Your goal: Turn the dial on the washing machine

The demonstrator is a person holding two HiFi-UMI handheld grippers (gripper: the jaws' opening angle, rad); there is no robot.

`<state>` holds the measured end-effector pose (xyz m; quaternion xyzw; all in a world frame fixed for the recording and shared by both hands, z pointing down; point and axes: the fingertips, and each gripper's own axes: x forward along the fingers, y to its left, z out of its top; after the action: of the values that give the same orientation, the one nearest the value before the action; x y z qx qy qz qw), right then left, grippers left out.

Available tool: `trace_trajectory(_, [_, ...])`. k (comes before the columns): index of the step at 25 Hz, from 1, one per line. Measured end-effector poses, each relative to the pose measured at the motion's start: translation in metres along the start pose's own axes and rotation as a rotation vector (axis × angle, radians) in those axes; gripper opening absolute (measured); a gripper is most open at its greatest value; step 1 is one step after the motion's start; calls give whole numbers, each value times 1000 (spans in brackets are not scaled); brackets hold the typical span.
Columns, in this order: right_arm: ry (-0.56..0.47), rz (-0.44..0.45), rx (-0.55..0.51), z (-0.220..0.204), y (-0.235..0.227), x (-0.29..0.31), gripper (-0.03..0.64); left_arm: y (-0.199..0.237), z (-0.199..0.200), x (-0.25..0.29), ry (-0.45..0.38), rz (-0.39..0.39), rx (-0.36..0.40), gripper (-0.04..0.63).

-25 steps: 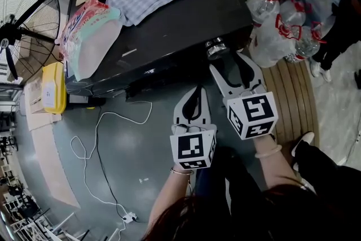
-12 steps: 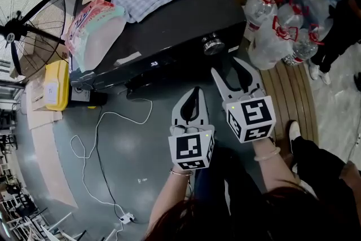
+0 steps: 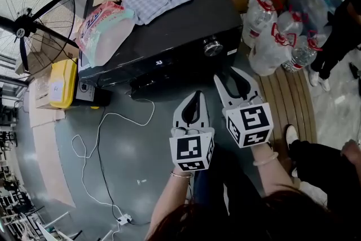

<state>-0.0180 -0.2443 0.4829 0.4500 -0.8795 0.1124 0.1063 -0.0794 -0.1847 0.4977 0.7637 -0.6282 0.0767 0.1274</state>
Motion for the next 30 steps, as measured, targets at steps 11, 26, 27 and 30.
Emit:
trace_trajectory(11, [4,19,5,13,12,-32,126,-10,19,-29,-4,32,7,14])
trace_trajectory(26, [-1,60,0,32,30,-73,64,-27,48,-74,-16,87,4,14])
trace_trajectory(27, [-5,59,5,34,30,-76,60,-27,50,-77,-15,92,4,14])
trace_trajectory(30, [-20,53,10,40,30,-84,43,-30,54,-84,-9,102,3,14])
